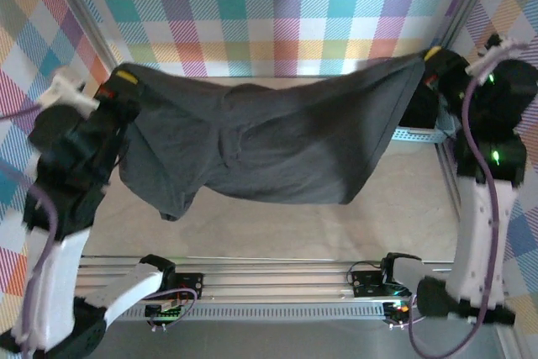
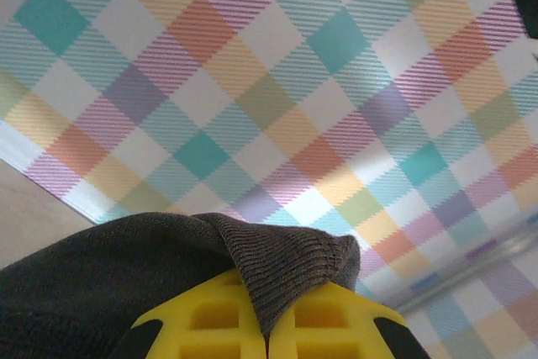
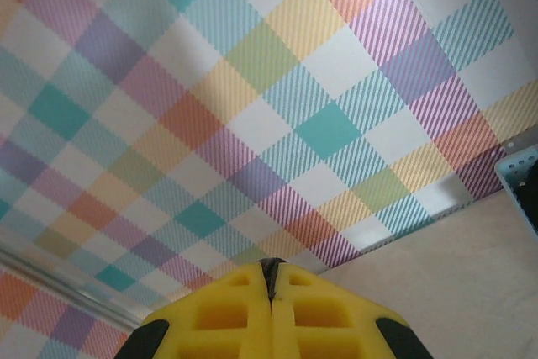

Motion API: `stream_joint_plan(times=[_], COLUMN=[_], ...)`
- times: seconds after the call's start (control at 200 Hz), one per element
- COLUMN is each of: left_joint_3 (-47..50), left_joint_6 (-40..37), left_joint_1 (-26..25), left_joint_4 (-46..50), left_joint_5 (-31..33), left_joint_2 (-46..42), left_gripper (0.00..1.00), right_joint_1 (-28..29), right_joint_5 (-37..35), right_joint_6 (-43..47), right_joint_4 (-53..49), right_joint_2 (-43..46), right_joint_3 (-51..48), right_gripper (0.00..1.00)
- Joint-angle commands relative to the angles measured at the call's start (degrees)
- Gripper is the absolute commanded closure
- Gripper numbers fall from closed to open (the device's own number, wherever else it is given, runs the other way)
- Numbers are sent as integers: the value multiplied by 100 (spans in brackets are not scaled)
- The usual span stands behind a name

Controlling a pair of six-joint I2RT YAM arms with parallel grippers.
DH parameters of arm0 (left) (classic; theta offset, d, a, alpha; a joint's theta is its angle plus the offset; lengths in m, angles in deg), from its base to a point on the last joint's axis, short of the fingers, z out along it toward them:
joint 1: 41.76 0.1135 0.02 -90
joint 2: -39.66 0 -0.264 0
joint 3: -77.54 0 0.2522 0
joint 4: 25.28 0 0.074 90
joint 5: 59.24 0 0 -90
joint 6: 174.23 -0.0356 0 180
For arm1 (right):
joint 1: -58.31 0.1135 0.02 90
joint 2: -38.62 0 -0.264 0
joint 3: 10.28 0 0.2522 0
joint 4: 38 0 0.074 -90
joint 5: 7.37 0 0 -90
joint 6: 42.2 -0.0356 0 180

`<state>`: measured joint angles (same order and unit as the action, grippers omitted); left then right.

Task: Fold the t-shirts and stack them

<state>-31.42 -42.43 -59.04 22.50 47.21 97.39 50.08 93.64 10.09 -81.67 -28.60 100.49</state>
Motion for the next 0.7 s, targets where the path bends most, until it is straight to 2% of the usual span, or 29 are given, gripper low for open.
stream_joint_plan(times=[0.0,0.06,0.085,0.1,0.135,0.15,0.17,0.23,0.305,0.425,0.51,0.585,0.65,0.695], left_joint_3=[-291,-725,-956,-1119,-1504,-1677,-1875,-2287,-2020,-338,1002,2247,3085,3474], left_joint_6=[468,721,775,803,837,838,821,590,270,77,70,123,173,213], left_joint_1=[843,1298,1437,1509,1642,1690,1723,1715,1654,1653,1657,1655,1686,1759], left_joint_4=[48,35,45,82,199,268,357,795,1021,1059,1197,1068,899,792], left_joint_5=[-980,-1617,-1913,-2088,-2556,-2746,-2950,-3015,-2758,-2197,-1838,-1701,-1650,-1735], left_joint_2=[1853,2918,3386,3664,4295,4543,4794,5293,5137,3991,3112,2378,1977,1887], left_gripper=[100,100,100,94,65,54,47,25,5,5,10,15,20,24], right_joint_1=[18,89,124,166,275,323,408,655,796,840,1019,1481,2004,2351], right_joint_5=[-42,102,187,227,243,211,167,-72,-239,-192,-101,-152,-274,-290], right_joint_6=[-167,-98,-53,-5,132,199,298,559,656,614,511,371,112,-180], right_joint_4=[304,55,-178,-364,-825,-996,-1185,-1372,-1152,-889,-725,-564,-463,-323], right_joint_2=[-1430,-2259,-2618,-2840,-3282,-3420,-3563,-3666,-3338,-2663,-2113,-1665,-1397,-1299], right_joint_3=[240,769,1096,1287,1749,1914,2070,2058,1351,-17,-1117,-2055,-2774,-3228], right_gripper=[100,99,85,76,57,52,46,37,32,31,36,40,50,52])
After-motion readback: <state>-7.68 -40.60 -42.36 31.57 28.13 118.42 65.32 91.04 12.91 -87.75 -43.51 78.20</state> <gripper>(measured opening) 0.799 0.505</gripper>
